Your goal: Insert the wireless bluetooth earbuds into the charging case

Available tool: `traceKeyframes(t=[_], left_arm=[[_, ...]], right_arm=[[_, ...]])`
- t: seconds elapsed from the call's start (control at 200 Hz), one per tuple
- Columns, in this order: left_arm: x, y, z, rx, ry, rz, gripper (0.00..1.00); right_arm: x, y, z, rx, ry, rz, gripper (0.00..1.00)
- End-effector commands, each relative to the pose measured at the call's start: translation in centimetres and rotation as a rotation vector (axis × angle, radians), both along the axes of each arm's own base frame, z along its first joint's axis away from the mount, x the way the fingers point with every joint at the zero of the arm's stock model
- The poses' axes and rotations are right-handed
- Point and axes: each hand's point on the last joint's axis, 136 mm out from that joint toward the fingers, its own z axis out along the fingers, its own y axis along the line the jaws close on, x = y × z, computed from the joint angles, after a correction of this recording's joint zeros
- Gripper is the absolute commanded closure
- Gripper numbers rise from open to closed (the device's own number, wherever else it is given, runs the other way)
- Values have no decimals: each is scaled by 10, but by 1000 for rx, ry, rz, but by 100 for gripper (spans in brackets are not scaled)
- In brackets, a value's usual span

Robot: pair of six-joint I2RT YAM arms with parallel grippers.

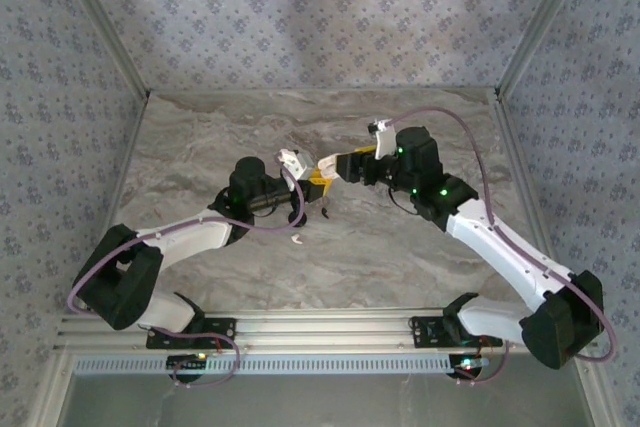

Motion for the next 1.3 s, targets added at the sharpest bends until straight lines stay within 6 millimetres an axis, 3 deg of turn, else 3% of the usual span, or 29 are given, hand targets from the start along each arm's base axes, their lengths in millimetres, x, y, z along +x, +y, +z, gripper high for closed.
traceKeyframes(t=[0.0, 0.105, 0.455, 0.72, 1.294], left_arm=[[0, -3, 26, -36, -65, -5, 91], [1, -3, 26, -38, -63, -5, 92], [2, -6, 26, -45, -55, -12, 92], [1, -5, 26, -45, -51, -11, 92], [2, -6, 27, -48, -52, -10, 92]], right_arm=[[-7, -4, 17, 81, 59, 23, 33], [-6, -10, 17, 128, 119, 25, 35], [0, -17, -8, 190, 305, 24, 61], [5, -16, -28, 181, 364, 17, 66], [5, -3, -36, 212, 413, 68, 76]])
